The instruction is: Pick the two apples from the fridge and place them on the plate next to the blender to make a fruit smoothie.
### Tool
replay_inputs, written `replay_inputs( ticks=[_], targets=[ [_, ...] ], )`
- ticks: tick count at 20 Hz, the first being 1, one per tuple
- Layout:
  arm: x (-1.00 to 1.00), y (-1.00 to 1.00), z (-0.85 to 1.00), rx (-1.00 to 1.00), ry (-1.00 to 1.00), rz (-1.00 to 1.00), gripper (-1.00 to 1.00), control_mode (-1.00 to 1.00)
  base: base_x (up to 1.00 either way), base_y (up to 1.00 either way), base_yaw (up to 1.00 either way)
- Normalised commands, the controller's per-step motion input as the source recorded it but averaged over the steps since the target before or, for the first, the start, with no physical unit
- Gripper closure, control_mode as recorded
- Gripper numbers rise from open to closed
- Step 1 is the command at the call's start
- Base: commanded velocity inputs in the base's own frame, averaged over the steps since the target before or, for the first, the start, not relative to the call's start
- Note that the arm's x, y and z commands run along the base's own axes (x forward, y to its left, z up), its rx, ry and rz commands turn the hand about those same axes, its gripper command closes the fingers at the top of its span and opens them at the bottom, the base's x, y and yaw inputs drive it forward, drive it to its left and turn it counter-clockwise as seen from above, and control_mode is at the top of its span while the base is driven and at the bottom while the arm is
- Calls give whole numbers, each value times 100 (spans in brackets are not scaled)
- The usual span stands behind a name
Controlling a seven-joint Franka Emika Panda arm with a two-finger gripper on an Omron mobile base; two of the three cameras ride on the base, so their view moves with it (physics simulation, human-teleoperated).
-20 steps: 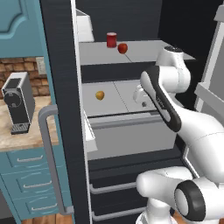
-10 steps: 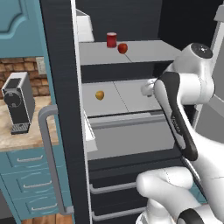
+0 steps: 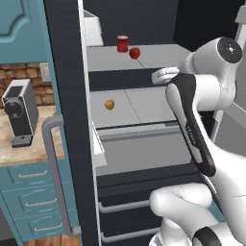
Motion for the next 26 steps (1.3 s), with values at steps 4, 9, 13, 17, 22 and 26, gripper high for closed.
replay_inputs(
  ticks=[4, 9, 13, 17, 22, 26],
  targets=[
    [93, 24, 6, 2, 0, -5, -100, -100, 0, 0, 0],
    [100, 3, 0, 0, 2, -10, -100, -100, 0, 0, 0],
    [100, 0, 0, 0, 2, -9, -100, -100, 0, 0, 0],
    [100, 0, 0, 0, 6, -2, -100, -100, 0, 0, 0],
    [100, -2, 0, 0, 10, 0, -100, -100, 0, 0, 0],
    [81, -3, 0, 0, 11, 0, -100, -100, 0, 0, 0]
  ],
)
